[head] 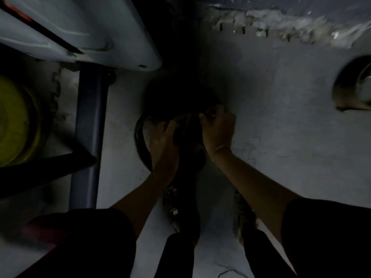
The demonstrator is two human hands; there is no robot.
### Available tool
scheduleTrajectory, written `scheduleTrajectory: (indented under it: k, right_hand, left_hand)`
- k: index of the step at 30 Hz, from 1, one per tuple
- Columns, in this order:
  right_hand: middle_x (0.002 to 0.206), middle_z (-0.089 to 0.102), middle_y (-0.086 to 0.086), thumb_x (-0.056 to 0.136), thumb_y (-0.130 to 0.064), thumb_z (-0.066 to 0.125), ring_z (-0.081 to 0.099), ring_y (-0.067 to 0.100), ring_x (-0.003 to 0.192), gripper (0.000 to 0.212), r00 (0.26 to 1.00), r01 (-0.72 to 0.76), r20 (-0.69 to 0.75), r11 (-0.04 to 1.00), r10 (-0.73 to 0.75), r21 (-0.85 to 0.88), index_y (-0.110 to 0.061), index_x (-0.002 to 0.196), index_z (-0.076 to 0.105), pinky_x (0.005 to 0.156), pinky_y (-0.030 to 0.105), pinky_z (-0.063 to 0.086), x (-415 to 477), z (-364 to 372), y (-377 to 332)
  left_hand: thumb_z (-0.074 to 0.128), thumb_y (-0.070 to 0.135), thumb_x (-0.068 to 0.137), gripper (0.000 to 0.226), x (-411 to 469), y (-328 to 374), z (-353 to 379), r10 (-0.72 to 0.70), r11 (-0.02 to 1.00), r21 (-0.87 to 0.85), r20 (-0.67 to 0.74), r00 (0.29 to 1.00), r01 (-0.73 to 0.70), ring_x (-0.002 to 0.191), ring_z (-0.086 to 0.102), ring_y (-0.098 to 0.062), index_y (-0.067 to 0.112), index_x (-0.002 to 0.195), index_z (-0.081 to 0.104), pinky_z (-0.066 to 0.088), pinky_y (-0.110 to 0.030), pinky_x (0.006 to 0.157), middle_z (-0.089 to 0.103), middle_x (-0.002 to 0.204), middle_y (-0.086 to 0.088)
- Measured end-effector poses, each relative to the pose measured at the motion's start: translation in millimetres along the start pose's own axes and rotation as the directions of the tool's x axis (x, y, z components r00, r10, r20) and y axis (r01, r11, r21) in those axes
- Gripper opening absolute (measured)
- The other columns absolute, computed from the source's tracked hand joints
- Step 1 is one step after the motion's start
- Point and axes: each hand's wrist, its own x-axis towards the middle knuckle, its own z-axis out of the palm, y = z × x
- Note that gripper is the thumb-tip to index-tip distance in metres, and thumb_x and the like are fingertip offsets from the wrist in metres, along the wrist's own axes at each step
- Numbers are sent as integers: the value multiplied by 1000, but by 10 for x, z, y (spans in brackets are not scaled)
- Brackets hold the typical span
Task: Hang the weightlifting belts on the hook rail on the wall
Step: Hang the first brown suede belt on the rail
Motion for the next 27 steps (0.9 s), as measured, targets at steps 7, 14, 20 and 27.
scheduleTrajectory:
  k: [7,14,20,27]
  right_hand:
    - [124,68,15,88,-28,73,65,29,115,48,861,-324,500,852,86,412,-6,129,62,102,47,52,-194,-1252,-455]
    - [106,72,15,92,-11,66,68,32,100,23,924,-285,380,730,38,621,-2,114,68,94,43,55,-668,-2545,-1310]
    - [116,69,27,96,-10,61,67,41,107,28,972,-184,233,665,15,723,9,117,65,97,54,53,-1106,-3483,-2181]
    - [104,72,17,99,-13,57,68,28,93,22,995,-78,100,596,-3,799,3,113,63,86,42,57,-1658,-4570,-3142]
  left_hand:
    - [40,13,94,32,-86,1213,-865,270,958,-112,57,961,-262,127,53,-31,0,99,69,46,-41,107,65,122,-18]
    - [55,-6,87,39,-137,2273,-1901,247,937,-239,-55,967,-253,133,46,-34,3,125,56,43,-54,107,50,140,-18]
    - [47,-12,71,44,-172,3239,-2874,15,951,-286,-324,946,-113,110,42,-30,-2,114,51,35,-33,97,45,121,-23]
    - [47,14,101,21,-282,4154,-3843,-170,757,-648,-70,983,85,91,59,-17,4,114,61,47,-23,87,65,101,-2]
